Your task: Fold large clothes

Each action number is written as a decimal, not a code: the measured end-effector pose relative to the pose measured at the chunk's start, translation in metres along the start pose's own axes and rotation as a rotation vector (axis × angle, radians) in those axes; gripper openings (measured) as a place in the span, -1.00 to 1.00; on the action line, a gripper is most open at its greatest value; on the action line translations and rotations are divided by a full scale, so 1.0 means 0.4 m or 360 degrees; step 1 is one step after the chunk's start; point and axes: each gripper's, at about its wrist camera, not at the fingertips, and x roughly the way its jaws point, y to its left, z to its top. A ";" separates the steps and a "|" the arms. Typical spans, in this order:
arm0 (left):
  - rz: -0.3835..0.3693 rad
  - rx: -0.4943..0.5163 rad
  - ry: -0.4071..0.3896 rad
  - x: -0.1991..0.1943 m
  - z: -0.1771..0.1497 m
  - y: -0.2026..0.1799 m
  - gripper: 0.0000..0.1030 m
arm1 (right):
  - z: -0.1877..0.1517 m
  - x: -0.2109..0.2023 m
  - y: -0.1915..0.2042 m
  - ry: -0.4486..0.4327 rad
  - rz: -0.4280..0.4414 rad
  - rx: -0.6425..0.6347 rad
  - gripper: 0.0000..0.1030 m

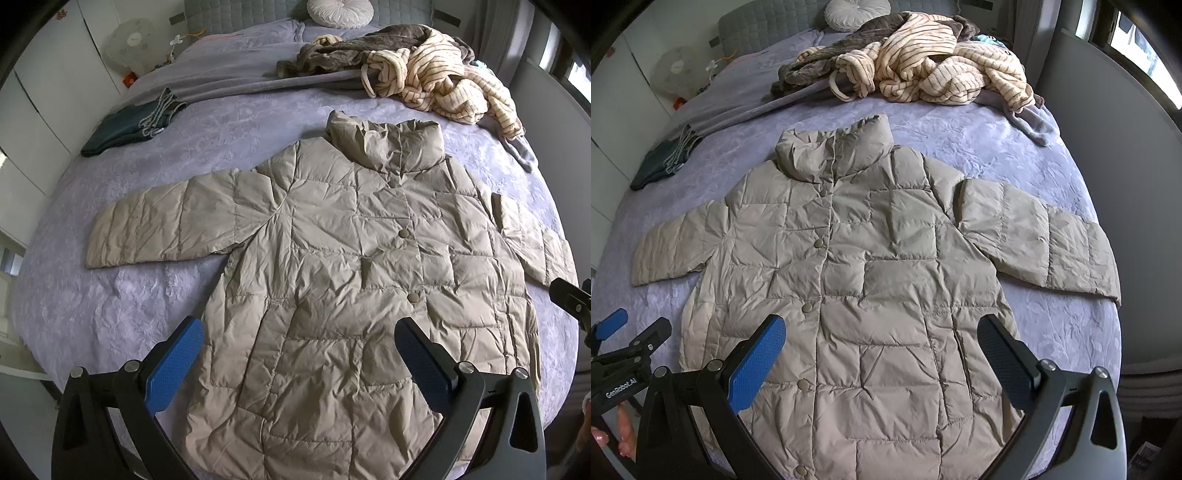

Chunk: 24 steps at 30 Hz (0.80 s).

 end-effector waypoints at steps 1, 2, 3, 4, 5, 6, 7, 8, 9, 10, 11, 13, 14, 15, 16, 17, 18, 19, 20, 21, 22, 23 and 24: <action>0.0001 -0.0001 0.0000 -0.001 -0.001 0.003 1.00 | 0.000 0.002 -0.001 0.0000 -0.0001 0.0001 1.00; 0.0000 0.0000 0.0000 0.000 0.000 0.001 1.00 | 0.001 0.002 0.000 0.0001 -0.0001 0.0001 1.00; -0.0001 0.0000 0.0001 0.000 0.001 0.000 1.00 | 0.001 0.003 0.000 0.0002 -0.0002 0.0001 1.00; -0.0001 0.0000 0.0001 0.000 0.001 0.001 1.00 | 0.001 0.003 0.000 0.0001 -0.0001 0.0000 1.00; -0.0001 0.0001 0.0001 0.000 0.001 0.001 1.00 | 0.001 0.003 0.000 0.0000 -0.0002 -0.0001 1.00; -0.0001 0.0002 0.0003 0.000 0.001 0.000 1.00 | 0.001 0.001 0.002 0.0000 -0.0003 -0.0001 1.00; -0.0001 0.0002 0.0003 0.000 0.001 0.001 1.00 | 0.002 0.003 0.000 0.0001 0.0000 0.0002 1.00; 0.0000 0.0002 0.0003 0.000 0.001 0.001 1.00 | 0.002 0.002 0.001 0.0001 0.0000 0.0002 1.00; 0.0000 0.0002 0.0004 -0.001 0.000 0.002 1.00 | 0.002 0.004 0.001 0.0000 -0.0001 0.0000 1.00; -0.0001 0.0001 0.0004 -0.001 0.000 0.003 1.00 | 0.002 0.004 0.001 0.0000 -0.0001 0.0000 1.00; -0.0002 0.0002 0.0003 0.000 0.001 0.001 1.00 | 0.002 0.003 0.002 0.0000 -0.0001 0.0000 1.00; -0.0001 0.0004 0.0001 0.000 0.001 0.001 1.00 | 0.002 0.004 0.001 -0.0001 -0.0002 0.0000 1.00; -0.0002 0.0004 0.0002 0.000 0.001 0.001 1.00 | 0.002 0.005 0.000 -0.0001 -0.0002 0.0001 1.00; -0.0002 0.0003 0.0003 0.000 0.001 0.001 1.00 | 0.002 0.004 0.002 -0.0001 -0.0003 0.0003 1.00; -0.0002 0.0002 0.0003 0.000 0.001 0.001 1.00 | 0.002 0.005 0.000 -0.0001 -0.0003 0.0001 1.00; -0.0001 0.0001 0.0004 0.000 0.001 0.001 1.00 | 0.002 0.005 0.001 -0.0001 -0.0003 0.0001 1.00; -0.0001 0.0001 0.0003 0.000 0.001 0.000 1.00 | 0.003 0.006 -0.001 -0.0001 -0.0002 -0.0001 1.00; -0.0001 0.0001 0.0003 0.000 0.001 0.000 1.00 | 0.003 0.006 -0.001 -0.0001 -0.0001 -0.0001 1.00; 0.0000 0.0001 0.0003 0.000 0.001 0.000 1.00 | 0.003 0.006 -0.001 -0.0001 -0.0001 0.0000 1.00; -0.0001 0.0001 0.0003 0.000 0.002 0.000 1.00 | 0.002 0.005 0.000 -0.0001 0.0000 0.0000 1.00; -0.0001 0.0001 0.0004 0.000 0.002 0.000 1.00 | 0.003 0.007 -0.002 -0.0002 -0.0001 -0.0001 1.00; -0.0001 0.0001 0.0004 0.000 0.001 0.001 1.00 | 0.003 0.007 -0.002 -0.0002 -0.0002 -0.0001 1.00; 0.0000 0.0001 0.0004 0.000 0.002 0.000 1.00 | 0.002 0.005 -0.001 -0.0003 -0.0001 0.0001 1.00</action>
